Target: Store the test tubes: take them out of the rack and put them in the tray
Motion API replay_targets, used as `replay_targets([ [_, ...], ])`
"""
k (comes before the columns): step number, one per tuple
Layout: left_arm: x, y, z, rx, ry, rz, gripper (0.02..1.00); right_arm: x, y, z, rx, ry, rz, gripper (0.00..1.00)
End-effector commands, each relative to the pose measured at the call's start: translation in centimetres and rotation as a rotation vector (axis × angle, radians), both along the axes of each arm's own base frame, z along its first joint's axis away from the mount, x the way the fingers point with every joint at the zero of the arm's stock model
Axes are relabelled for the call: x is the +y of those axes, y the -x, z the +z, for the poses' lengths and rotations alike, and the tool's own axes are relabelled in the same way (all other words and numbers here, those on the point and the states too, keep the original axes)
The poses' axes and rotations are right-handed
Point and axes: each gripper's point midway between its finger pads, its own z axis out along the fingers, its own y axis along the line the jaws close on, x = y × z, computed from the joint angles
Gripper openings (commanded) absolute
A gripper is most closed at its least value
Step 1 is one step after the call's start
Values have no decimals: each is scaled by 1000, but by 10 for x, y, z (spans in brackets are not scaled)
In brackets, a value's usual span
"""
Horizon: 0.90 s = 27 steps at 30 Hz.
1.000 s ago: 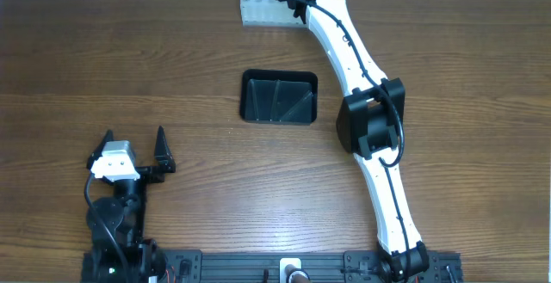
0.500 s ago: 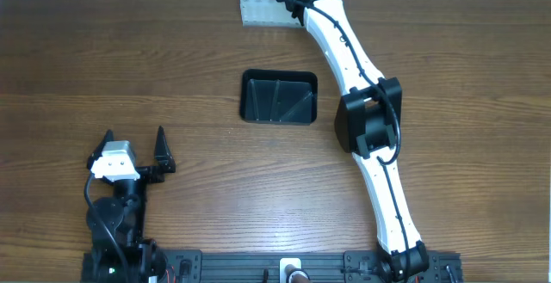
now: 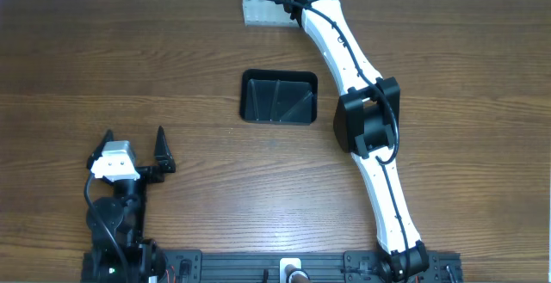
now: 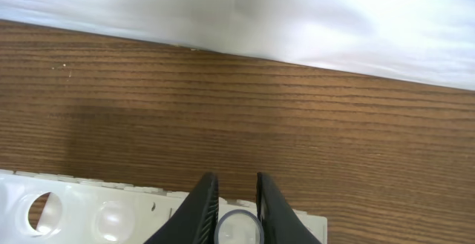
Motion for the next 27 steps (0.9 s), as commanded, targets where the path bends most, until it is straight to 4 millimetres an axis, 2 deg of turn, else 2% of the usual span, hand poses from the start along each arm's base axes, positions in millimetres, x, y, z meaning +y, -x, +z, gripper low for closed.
replay_targets([
  [1, 3, 0, -1, 0, -12, 12, 998, 6, 0, -2, -5, 6, 5, 126],
  [6, 3, 0, -1, 0, -12, 12, 998, 10, 2, 7, -16, 2, 12, 95],
  [10, 3, 0, -1, 0, -12, 12, 996, 13, 4, 30, -49, -9, 15, 86],
  [14, 3, 0, -1, 0, -12, 12, 996, 15, 9, 67, -97, -30, 19, 84],
  [22, 3, 0, -1, 0, -12, 12, 998, 9, 25, 153, -216, -80, 21, 82],
  [24, 3, 0, -1, 0, -12, 12, 998, 7, 32, 167, -224, -85, 20, 80],
  [27, 3, 0, -1, 0, -12, 12, 998, 0, 47, 177, -192, -101, -2, 75],
])
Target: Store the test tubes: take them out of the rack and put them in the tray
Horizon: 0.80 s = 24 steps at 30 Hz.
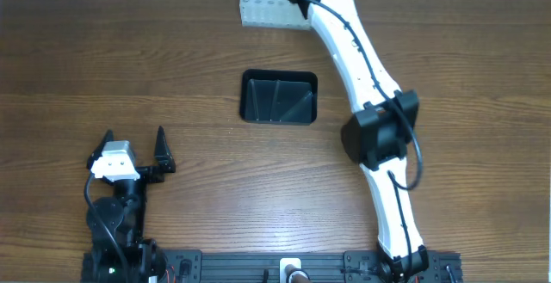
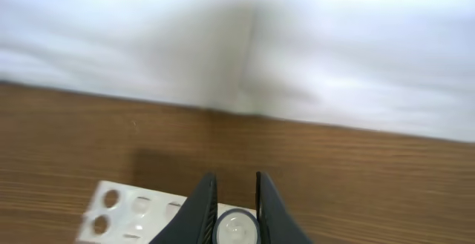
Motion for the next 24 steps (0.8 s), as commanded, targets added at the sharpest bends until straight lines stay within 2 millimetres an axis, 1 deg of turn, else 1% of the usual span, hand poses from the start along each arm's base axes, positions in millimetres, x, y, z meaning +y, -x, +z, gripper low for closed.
replay_targets([
  [1, 3, 0, -1, 0, -12, 12, 998, -9, 29, 53, -21, -58, -34, 75],
  [4, 3, 0, -1, 0, -12, 12, 996, -11, 53, 43, 90, -97, -57, 71],
  [6, 3, 0, -1, 0, -12, 12, 998, -8, 74, 28, 197, -129, -57, 60],
  [10, 3, 0, -1, 0, -12, 12, 996, 1, 113, -6, 415, -169, -58, 12],
  [14, 3, 0, -1, 0, -12, 12, 996, 2, 143, -38, 585, -149, -90, 12],
  [15, 3, 0, -1, 0, -12, 12, 998, 3, 152, -50, 646, -133, -94, 12],
  [20, 3, 0, -1, 0, -12, 12, 998, 11, 171, -82, 784, -116, -80, 12],
  [24, 3, 0, -1, 0, -12, 12, 1000, 26, 181, -104, 885, -158, -54, 23],
])
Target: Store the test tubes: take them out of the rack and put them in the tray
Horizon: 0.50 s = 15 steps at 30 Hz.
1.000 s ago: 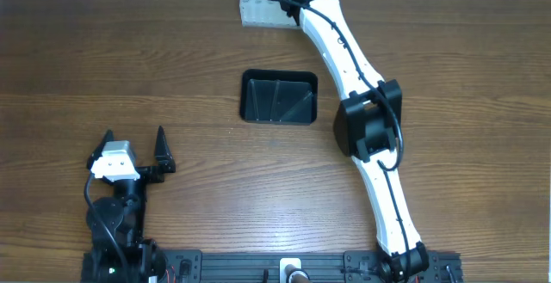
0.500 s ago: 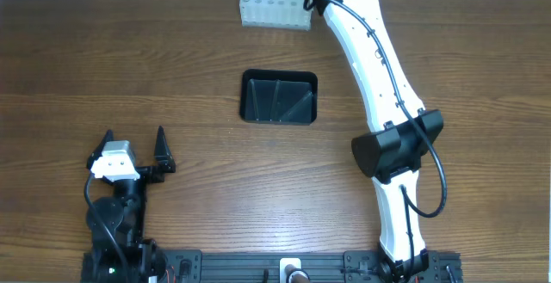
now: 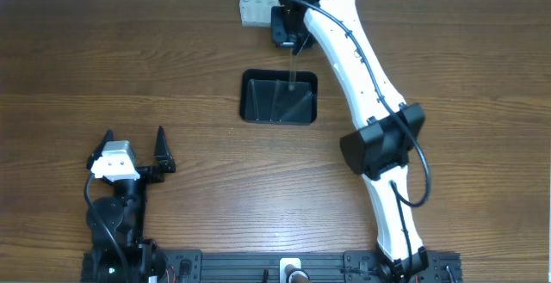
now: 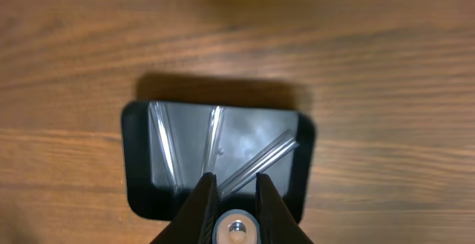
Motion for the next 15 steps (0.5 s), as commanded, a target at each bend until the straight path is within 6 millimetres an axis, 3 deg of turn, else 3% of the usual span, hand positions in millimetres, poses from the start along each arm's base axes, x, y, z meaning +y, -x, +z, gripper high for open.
replay_targets([
  [1, 3, 0, -1, 1, -12, 12, 998, 23, 13, -34, 139, -82, -5, 25],
  [15, 3, 0, -1, 1, -12, 12, 998, 26, 17, -74, 236, -64, -16, 16],
])
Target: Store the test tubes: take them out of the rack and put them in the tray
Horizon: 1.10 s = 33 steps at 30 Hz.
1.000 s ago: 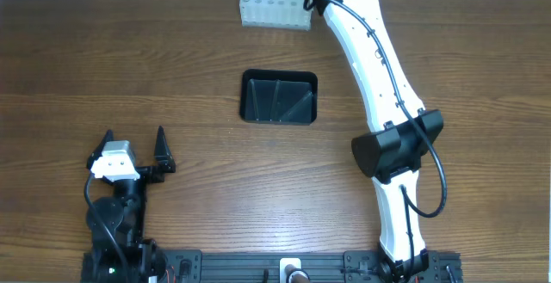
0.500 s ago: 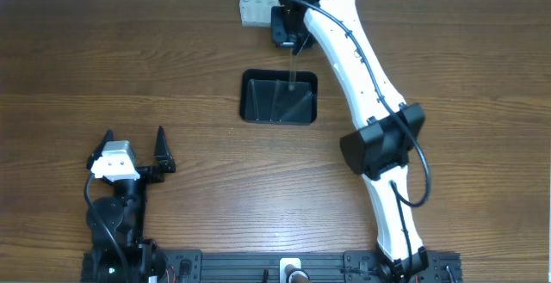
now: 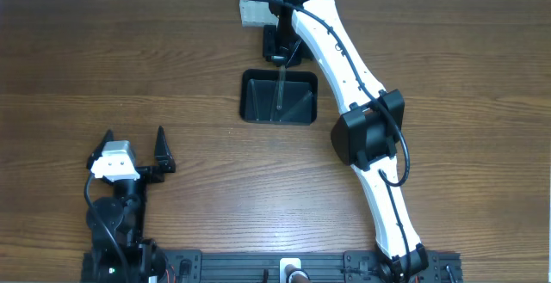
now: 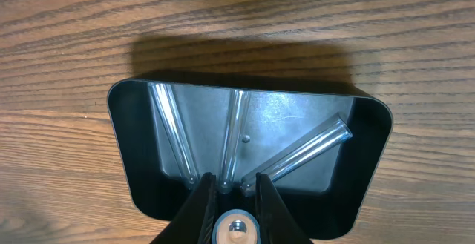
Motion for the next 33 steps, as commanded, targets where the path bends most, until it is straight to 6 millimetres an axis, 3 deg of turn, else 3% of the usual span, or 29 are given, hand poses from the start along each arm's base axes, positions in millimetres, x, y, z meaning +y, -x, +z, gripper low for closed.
replay_targets([
  [1, 3, 0, -1, 0, -12, 12, 998, 6, 4, -17, 43, 3, -5, 18],
  [11, 3, 0, -1, 0, -12, 12, 998, 5, 6, -49, 101, 33, -6, 16],
  [27, 3, 0, -1, 0, -12, 12, 998, 5, 5, -83, 140, 53, -6, 27],
  [30, 3, 0, -1, 0, -12, 12, 996, 6, 1, -88, 128, 46, -16, 56],
  [33, 3, 0, -1, 0, -12, 12, 998, 6, -2, -90, 120, 42, -18, 159],
])
